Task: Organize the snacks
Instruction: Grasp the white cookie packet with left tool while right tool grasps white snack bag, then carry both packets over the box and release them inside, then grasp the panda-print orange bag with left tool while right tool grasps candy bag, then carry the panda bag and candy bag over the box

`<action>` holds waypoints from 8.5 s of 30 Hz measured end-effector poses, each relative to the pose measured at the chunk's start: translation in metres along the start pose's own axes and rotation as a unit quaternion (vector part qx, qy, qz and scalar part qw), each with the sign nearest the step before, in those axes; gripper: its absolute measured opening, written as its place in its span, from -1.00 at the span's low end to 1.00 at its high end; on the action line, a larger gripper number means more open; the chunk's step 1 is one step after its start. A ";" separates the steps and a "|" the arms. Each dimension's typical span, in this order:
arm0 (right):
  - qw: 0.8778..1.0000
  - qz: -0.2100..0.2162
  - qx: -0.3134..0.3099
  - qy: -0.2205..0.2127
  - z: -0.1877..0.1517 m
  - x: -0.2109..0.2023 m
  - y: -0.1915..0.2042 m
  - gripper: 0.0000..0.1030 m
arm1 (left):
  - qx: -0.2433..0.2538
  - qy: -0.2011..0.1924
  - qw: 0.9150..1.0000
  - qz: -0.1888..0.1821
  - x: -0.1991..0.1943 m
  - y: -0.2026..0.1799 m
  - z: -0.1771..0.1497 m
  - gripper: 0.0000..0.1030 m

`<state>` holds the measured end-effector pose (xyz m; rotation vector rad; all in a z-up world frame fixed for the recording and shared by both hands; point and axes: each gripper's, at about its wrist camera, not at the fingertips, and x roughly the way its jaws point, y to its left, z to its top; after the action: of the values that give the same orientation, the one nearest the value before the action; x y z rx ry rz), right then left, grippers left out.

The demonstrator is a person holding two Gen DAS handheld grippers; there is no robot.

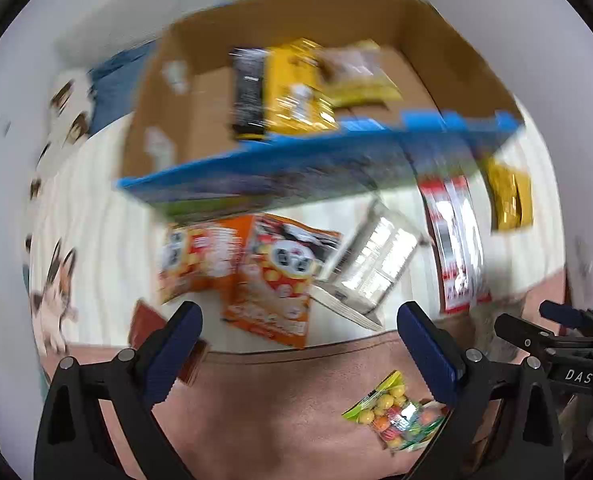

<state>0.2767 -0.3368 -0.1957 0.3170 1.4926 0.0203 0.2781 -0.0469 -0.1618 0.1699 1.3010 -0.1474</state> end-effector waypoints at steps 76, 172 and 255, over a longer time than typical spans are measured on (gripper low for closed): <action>1.000 0.014 -0.019 -0.003 -0.031 0.030 0.046 -0.04 | -0.084 0.133 0.983 -0.094 0.144 -0.027 -0.074 0.00; 0.993 -0.043 -0.100 -0.054 0.255 -0.009 0.128 0.88 | -0.135 -0.014 0.989 -0.051 0.025 0.114 0.205 0.89; 0.997 0.028 0.013 0.077 -0.049 0.075 0.011 0.21 | -0.125 0.146 0.980 -0.043 0.125 0.024 -0.092 0.24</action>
<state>0.2367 -0.3013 -0.2691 0.3839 1.6367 0.0715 0.2286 -0.0055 -0.3052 -0.0836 1.6065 -0.0309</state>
